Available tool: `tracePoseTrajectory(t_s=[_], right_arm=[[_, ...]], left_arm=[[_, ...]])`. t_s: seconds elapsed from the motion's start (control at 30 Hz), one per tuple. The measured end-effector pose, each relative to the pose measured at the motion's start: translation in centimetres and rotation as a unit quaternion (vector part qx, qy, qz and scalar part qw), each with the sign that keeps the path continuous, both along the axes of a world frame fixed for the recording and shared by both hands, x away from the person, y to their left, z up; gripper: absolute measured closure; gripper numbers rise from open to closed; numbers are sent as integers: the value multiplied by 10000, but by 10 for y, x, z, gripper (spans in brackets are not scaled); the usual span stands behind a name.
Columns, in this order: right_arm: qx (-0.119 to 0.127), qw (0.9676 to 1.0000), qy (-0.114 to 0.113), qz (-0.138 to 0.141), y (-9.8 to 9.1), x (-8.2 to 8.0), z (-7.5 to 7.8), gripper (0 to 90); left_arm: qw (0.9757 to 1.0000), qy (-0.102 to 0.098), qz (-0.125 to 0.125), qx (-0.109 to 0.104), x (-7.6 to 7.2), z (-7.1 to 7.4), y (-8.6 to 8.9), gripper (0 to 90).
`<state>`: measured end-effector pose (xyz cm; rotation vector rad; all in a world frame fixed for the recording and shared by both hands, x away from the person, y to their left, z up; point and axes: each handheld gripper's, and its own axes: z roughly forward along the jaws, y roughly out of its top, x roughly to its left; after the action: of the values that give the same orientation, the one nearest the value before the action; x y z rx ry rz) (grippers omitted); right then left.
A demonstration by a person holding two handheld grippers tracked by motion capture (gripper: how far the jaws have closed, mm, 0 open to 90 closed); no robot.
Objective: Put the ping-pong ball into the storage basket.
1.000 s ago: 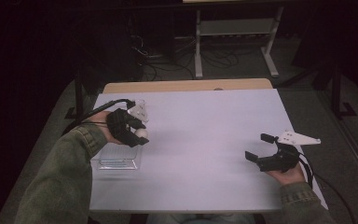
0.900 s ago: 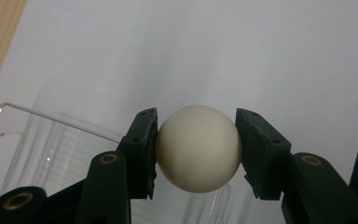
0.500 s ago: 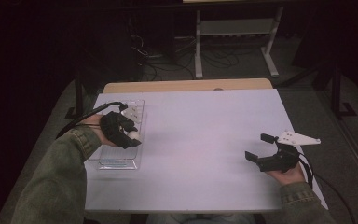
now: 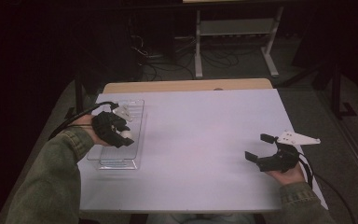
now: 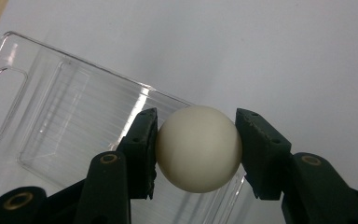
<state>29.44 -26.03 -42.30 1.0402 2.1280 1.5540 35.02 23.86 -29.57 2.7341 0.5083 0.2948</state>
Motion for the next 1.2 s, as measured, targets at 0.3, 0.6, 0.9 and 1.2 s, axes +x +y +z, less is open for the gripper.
tracePoseTrajectory(t_s=[0.3, 0.6, 0.9, 1.2], right_arm=[[2, 10000, 3, 13, 0, 0, 0, 0], [-12, 10000, 6, 21, 0, 0, 0, 0], [-14, 10000, 0, 26, 0, 0, 0, 0], [-17, 10000, -1, 30, 0, 0, 0, 0]], left_arm=[[10000, 29, 26, 30, 0, -5, 2, 504], [9999, 100, 20, 75, 0, -14, 2, 504], [9998, 158, 28, 79, 1, -20, 1, 504], [9997, 217, 52, 97, 1, -27, 1, 504]])
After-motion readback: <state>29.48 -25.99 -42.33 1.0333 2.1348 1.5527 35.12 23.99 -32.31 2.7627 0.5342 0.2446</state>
